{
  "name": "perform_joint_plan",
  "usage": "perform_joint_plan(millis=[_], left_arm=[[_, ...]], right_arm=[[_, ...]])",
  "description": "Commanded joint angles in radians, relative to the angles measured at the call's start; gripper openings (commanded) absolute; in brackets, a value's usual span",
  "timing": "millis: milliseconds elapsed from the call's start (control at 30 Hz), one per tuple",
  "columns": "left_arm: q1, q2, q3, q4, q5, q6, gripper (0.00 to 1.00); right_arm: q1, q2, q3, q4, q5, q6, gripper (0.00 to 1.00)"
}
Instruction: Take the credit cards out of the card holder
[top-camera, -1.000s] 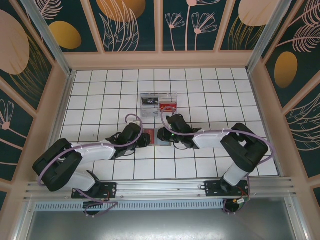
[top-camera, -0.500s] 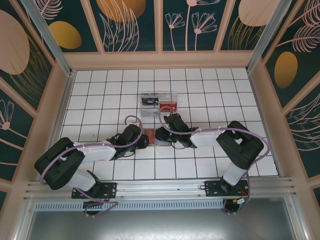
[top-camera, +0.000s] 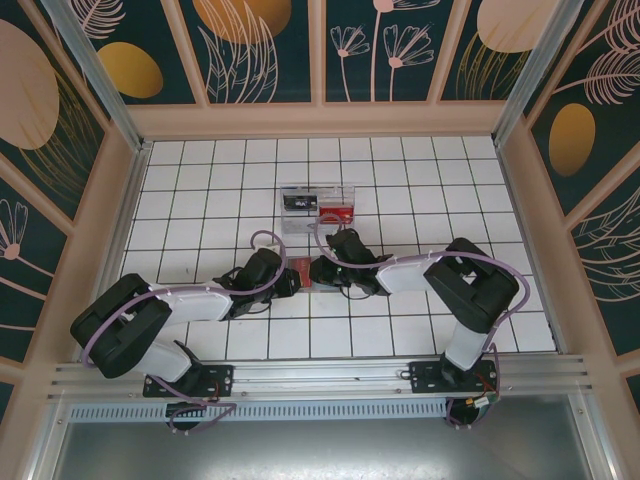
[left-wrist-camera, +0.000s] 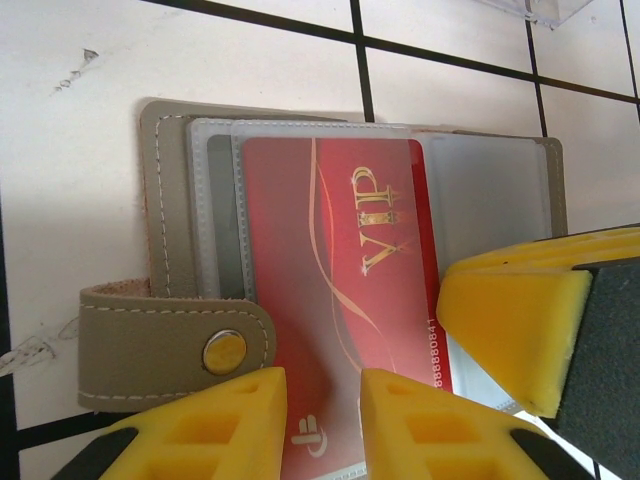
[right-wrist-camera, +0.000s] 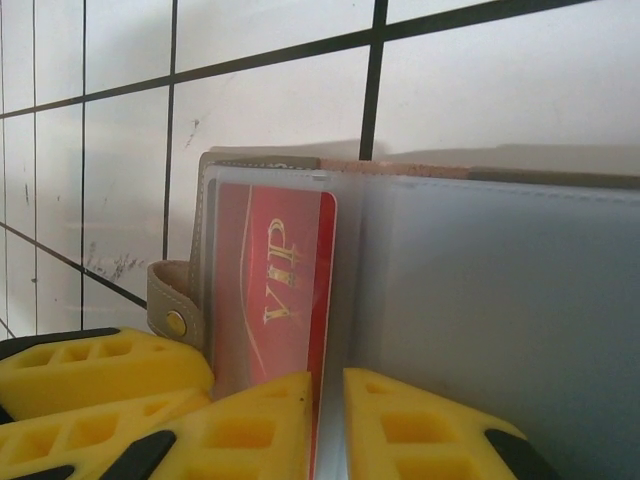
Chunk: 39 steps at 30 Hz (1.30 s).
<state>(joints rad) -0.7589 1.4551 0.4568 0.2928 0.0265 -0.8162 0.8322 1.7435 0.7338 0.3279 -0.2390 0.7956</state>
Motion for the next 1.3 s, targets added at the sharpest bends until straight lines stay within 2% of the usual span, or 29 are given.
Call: perform_joint_plan(millis=[0, 367, 433, 467, 1167, 1267], left_arm=[[0.005, 0.005, -0.012, 0.016, 0.017, -0.008, 0.28], [0.004, 0.015, -0.007, 0.019, 0.024, -0.007, 0.28], [0.004, 0.015, -0.008, 0.019, 0.025, -0.007, 0.28], [0.004, 0.014, -0.007, 0.017, 0.023, -0.008, 0.28], [0.004, -0.015, -0.012, -0.025, -0.019, -0.011, 0.28], [0.004, -0.009, -0.009, -0.020, -0.014, -0.011, 0.27]], right_arm=[[0.007, 0.020, 0.026, 0.034, -0.029, 0.013, 0.15], [0.007, 0.026, 0.025, 0.052, -0.056, 0.021, 0.11], [0.005, 0.024, 0.023, 0.055, -0.060, 0.022, 0.01], [0.005, 0.021, 0.021, 0.056, -0.060, 0.022, 0.00], [-0.038, -0.063, -0.062, 0.042, -0.034, 0.013, 0.00], [-0.038, -0.052, -0.059, 0.068, -0.057, 0.014, 0.10]])
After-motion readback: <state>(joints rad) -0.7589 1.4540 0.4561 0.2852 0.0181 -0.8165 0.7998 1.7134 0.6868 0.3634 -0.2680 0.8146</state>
